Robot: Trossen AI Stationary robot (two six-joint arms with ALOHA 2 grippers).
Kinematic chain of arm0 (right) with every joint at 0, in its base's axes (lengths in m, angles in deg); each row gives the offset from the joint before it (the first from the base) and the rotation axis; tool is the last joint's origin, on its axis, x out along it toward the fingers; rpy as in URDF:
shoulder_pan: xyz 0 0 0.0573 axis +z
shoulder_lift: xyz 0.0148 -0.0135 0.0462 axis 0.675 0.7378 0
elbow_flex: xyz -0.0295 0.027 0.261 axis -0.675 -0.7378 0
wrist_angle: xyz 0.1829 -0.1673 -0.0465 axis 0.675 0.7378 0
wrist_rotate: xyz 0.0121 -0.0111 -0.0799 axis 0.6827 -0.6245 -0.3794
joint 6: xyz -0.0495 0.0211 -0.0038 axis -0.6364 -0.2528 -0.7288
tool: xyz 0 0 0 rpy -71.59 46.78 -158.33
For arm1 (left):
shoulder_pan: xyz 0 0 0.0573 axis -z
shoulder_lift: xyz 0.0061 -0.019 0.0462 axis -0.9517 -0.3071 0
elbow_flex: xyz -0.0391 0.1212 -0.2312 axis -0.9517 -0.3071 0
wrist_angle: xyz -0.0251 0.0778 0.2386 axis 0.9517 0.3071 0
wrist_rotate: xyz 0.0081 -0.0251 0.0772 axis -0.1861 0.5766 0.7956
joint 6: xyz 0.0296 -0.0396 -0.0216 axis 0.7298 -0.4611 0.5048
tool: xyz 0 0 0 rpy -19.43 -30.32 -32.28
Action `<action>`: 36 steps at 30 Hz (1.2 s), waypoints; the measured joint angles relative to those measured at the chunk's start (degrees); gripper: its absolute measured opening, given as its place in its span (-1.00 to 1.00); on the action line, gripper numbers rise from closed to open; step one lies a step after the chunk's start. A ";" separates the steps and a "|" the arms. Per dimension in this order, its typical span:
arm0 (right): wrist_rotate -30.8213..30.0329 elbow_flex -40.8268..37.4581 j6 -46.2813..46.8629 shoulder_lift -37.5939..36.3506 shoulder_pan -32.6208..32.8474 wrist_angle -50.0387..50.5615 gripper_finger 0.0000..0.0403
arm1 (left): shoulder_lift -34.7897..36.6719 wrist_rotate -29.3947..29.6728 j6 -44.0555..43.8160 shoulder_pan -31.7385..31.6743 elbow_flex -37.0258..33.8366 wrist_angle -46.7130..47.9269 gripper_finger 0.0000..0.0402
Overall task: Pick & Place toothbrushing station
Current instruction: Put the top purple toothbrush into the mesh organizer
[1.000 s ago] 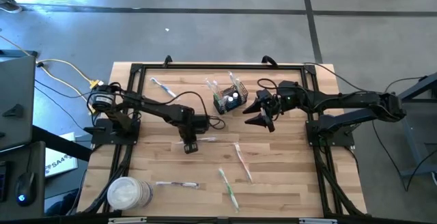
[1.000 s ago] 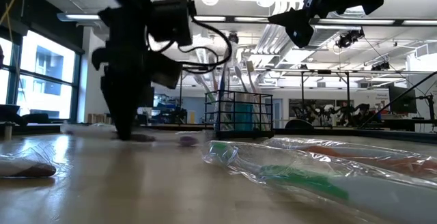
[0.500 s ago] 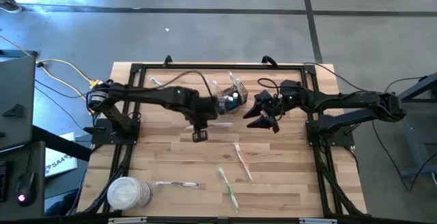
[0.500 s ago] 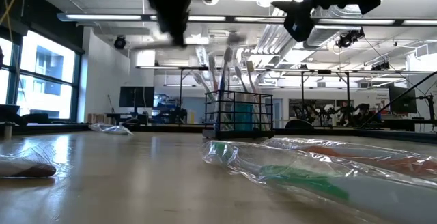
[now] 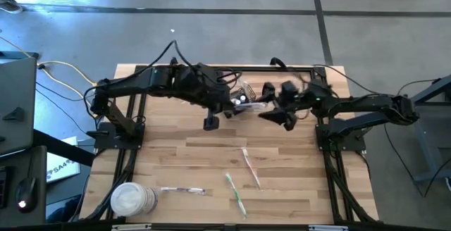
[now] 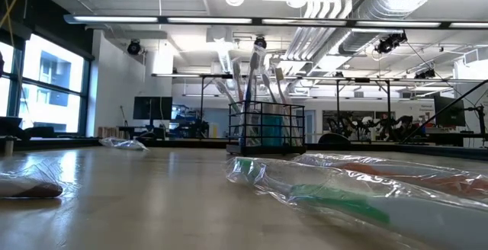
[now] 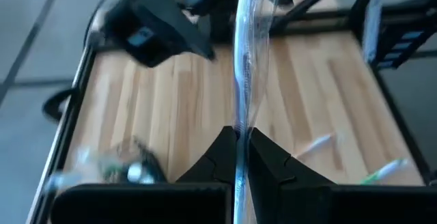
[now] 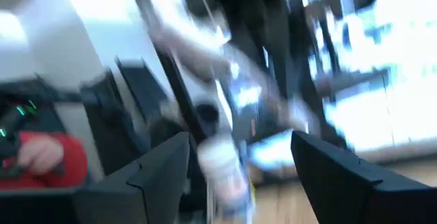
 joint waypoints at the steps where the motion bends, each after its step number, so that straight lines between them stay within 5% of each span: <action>1: -0.94 0.00 -0.40 -0.05 0.20 -3.47 0.24 | -0.05 -0.34 0.31 0.00 0.28 -1.05 -0.95; 5: -5.93 0.95 -5.20 -0.93 1.52 -8.60 0.24 | 1.10 -1.57 0.35 -0.85 0.86 -4.04 -0.95; 16: -22.84 12.67 -16.40 -1.97 6.35 12.43 0.24 | 2.04 -13.85 -5.87 -4.60 0.32 -14.19 -0.95; 36: -28.71 17.18 -25.21 -1.80 12.00 17.67 0.24 | 2.05 -16.69 -4.24 -4.46 -1.98 -15.61 -0.95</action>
